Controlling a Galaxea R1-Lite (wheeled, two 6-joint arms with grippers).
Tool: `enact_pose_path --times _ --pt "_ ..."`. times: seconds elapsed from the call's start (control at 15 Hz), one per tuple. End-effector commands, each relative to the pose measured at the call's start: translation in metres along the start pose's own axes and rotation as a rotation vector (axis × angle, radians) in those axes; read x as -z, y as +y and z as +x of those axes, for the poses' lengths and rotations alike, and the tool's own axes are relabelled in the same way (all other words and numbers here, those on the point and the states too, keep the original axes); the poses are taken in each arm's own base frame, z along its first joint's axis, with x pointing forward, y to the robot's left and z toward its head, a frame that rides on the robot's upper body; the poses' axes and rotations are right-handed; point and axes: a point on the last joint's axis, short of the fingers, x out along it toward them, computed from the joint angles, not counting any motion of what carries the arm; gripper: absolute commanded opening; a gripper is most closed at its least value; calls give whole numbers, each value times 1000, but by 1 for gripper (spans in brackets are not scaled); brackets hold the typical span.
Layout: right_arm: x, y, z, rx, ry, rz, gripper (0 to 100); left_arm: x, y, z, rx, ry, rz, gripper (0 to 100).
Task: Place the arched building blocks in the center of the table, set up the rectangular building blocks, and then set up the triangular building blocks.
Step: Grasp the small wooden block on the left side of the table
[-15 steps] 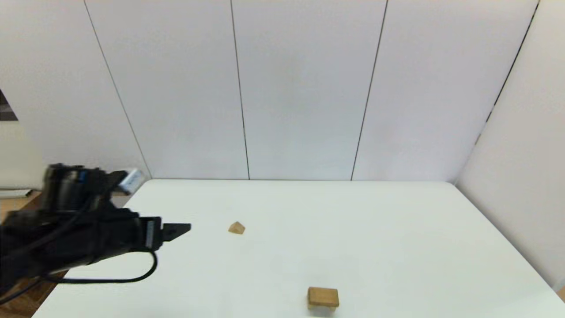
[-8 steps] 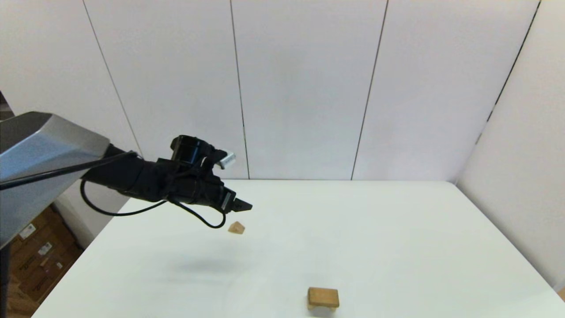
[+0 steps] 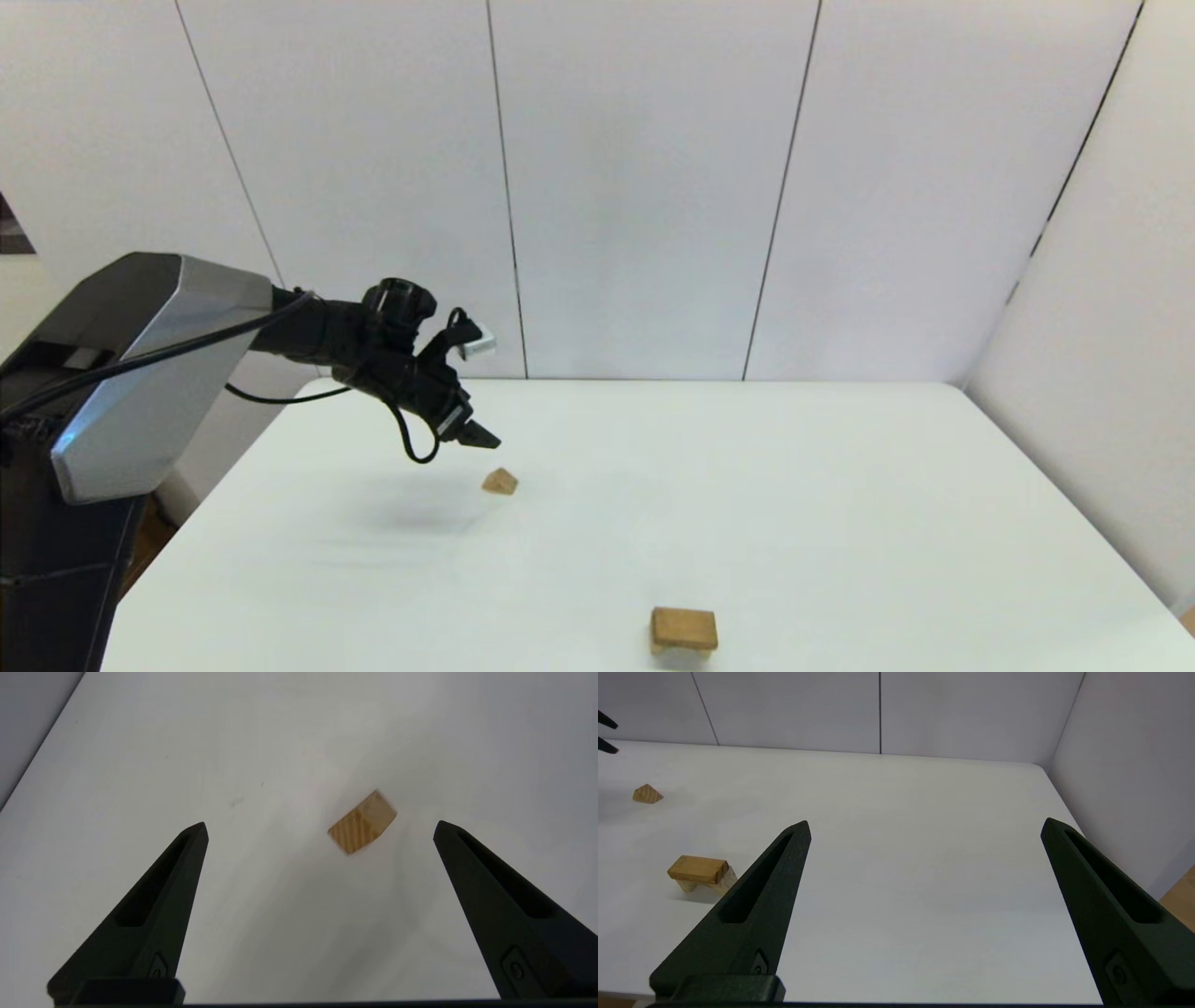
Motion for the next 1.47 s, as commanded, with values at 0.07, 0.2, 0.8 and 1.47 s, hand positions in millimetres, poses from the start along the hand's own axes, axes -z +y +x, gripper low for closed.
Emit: enact_pose_path --times 0.07,0.2,0.8,1.47 --pt "0 0 0 -1 1 0 100 -4 3 -24 129 138 84 100" --pt "0 0 0 -1 1 0 100 -6 2 -21 128 127 142 100" --pt "0 0 0 -1 1 0 100 -7 -22 24 222 175 319 100" --pt "0 0 0 -1 0 -1 100 -3 -18 39 201 156 348 0"
